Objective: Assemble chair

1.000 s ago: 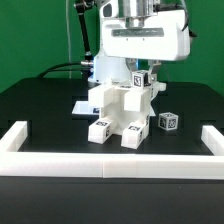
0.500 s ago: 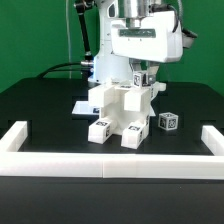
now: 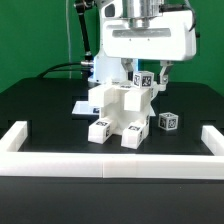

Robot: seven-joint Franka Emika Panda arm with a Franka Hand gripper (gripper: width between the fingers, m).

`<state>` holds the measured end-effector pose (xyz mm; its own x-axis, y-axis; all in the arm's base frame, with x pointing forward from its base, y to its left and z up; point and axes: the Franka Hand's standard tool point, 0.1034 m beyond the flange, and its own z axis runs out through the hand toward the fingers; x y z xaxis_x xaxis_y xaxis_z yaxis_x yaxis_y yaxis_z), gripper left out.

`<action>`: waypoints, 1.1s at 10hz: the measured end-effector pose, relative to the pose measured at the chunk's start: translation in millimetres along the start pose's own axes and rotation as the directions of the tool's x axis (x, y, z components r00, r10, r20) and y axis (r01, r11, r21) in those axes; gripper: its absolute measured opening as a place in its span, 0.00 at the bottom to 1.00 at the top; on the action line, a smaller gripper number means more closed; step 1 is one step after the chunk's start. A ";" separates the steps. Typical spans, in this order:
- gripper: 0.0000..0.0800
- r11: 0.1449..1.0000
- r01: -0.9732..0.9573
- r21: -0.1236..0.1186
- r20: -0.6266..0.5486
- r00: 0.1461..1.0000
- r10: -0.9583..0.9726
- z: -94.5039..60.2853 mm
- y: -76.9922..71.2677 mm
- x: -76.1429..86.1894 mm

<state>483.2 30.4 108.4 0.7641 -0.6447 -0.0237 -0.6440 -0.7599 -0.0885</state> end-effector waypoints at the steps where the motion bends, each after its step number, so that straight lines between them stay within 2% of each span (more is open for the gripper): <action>1: 0.81 0.998 0.059 -0.001 0.000 0.998 -0.059 0.0 0.3 0.2; 4: 0.81 0.963 0.271 -0.002 0.000 0.963 -0.271 0.0 1.2 0.7; 6: 0.81 0.910 0.415 -0.017 -0.001 0.910 -0.415 -0.9 1.0 0.4; 11: 0.81 0.682 0.730 -0.035 0.010 0.683 -0.731 -1.6 2.1 1.7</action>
Offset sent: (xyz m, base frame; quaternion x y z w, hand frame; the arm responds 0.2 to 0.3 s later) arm 0.0000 0.0000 0.0000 0.0000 0.0000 -0.1296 0.9916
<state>483.1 27.5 109.7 0.9925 0.1160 0.0383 0.1176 -0.9921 -0.0428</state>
